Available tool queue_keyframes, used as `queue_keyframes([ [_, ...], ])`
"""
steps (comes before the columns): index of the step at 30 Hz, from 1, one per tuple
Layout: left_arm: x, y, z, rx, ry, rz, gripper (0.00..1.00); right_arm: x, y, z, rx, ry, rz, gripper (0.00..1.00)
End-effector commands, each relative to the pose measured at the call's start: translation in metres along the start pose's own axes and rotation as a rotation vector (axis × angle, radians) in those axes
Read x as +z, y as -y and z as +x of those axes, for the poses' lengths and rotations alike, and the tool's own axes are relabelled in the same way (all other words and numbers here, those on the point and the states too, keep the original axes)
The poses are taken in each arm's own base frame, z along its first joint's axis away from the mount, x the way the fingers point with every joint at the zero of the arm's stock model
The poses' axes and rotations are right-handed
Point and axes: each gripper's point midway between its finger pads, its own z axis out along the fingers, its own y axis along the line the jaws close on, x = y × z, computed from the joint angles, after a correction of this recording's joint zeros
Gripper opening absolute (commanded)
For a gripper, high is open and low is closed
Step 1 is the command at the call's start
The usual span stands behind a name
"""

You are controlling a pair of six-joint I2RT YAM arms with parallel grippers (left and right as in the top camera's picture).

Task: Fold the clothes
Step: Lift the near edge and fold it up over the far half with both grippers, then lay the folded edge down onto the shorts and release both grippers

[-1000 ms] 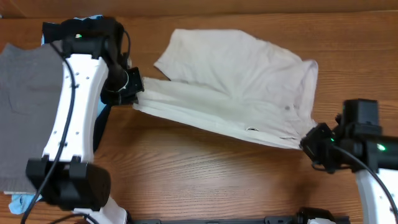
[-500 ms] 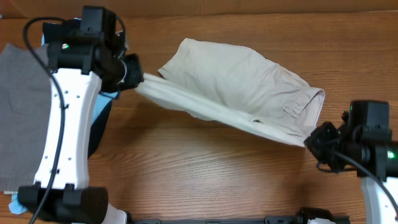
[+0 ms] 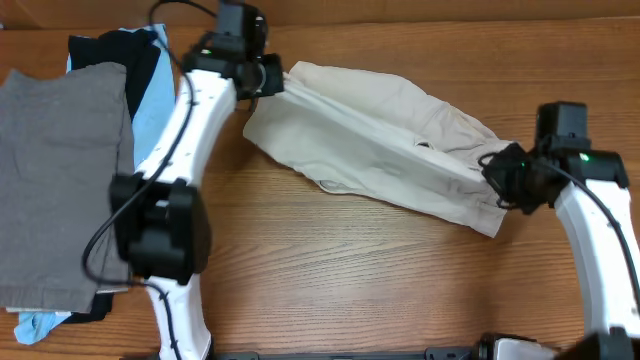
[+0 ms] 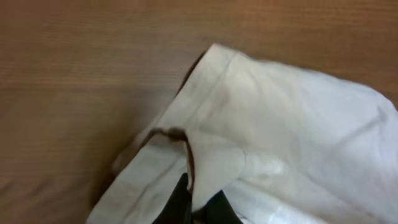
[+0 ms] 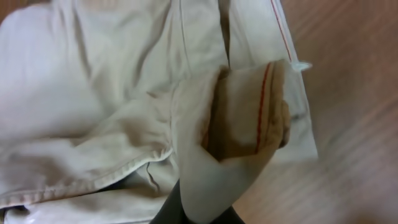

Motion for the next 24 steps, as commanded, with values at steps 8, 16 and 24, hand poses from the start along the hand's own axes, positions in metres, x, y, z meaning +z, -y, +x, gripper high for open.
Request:
queue_keyframes([
  [8,0.059,0.028,-0.032,0.087,0.206,0.011,0.49,0.067,-0.004,-0.067,0.011,0.184,0.074,0.13],
  [16,0.034,0.034,-0.051,0.204,0.222,0.0,1.0,0.046,-0.02,-0.083,0.008,0.245,0.02,1.0],
  [24,-0.009,0.002,-0.015,0.343,-0.075,-0.021,1.0,0.001,0.001,-0.031,-0.121,0.063,0.081,1.0],
])
